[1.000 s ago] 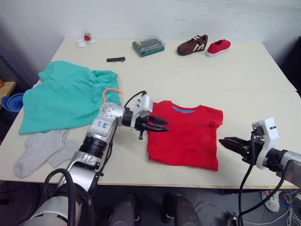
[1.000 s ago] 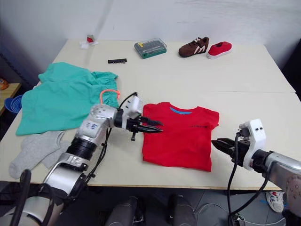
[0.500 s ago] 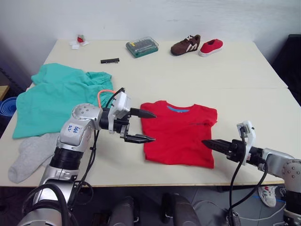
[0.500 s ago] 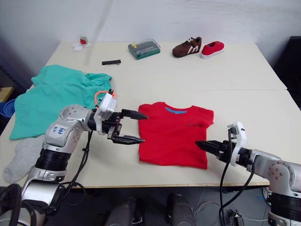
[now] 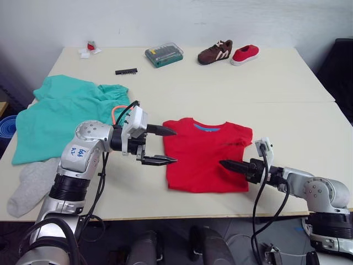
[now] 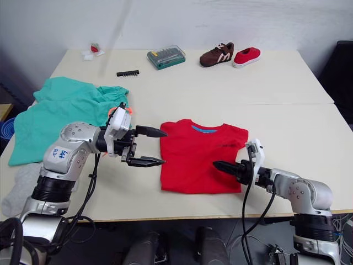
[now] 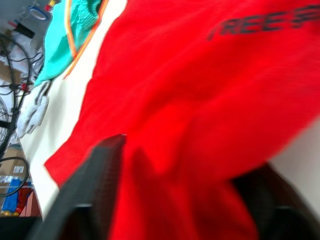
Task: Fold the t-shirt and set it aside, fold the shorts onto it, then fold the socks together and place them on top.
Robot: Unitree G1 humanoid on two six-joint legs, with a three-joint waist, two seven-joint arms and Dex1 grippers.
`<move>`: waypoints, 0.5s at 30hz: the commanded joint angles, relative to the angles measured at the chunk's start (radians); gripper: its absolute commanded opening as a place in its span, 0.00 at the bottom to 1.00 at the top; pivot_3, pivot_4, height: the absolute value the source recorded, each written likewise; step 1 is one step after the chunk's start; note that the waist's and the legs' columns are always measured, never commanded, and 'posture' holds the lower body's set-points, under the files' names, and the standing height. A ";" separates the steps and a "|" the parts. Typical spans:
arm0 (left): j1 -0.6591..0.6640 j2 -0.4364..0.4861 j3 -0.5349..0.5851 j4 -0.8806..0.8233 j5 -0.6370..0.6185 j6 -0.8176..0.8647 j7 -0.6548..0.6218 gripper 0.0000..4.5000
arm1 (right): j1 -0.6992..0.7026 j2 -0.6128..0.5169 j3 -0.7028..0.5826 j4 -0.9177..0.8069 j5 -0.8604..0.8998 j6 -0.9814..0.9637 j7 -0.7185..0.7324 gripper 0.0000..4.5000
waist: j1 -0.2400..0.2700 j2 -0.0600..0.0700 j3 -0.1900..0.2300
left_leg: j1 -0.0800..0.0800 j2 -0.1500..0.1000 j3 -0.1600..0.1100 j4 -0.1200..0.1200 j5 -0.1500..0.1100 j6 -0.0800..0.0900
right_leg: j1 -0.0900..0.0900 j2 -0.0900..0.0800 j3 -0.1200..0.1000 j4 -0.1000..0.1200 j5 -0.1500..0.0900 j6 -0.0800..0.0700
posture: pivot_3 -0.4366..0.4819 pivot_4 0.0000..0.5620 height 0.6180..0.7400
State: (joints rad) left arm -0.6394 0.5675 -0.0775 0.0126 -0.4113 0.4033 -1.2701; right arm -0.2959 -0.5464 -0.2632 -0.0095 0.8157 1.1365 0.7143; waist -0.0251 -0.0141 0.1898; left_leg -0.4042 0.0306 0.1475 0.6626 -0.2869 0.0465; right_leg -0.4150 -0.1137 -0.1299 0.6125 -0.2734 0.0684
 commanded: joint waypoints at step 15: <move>-0.023 -0.023 -0.038 0.058 0.027 -0.105 -0.016 1.00 | 0.280 -0.326 -0.318 0.078 -0.008 0.049 0.027 0.01 | 0.055 0.001 0.000 | -0.003 -0.003 0.000 0.000 -0.004 0.005 | 0.001 -0.003 0.000 -0.008 0.002 0.003 | 0.48 0.27 1.00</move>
State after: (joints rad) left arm -0.6496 0.5502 -0.1149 0.0706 -0.3864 0.3198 -1.2810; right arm -0.0396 -0.8276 -0.5041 0.0213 0.8399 1.2028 0.7331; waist 0.0298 -0.0133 0.1901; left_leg -0.4071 0.0272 0.1478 0.6627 -0.2910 0.0529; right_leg -0.4138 -0.1171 -0.1297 0.6041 -0.2717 0.0714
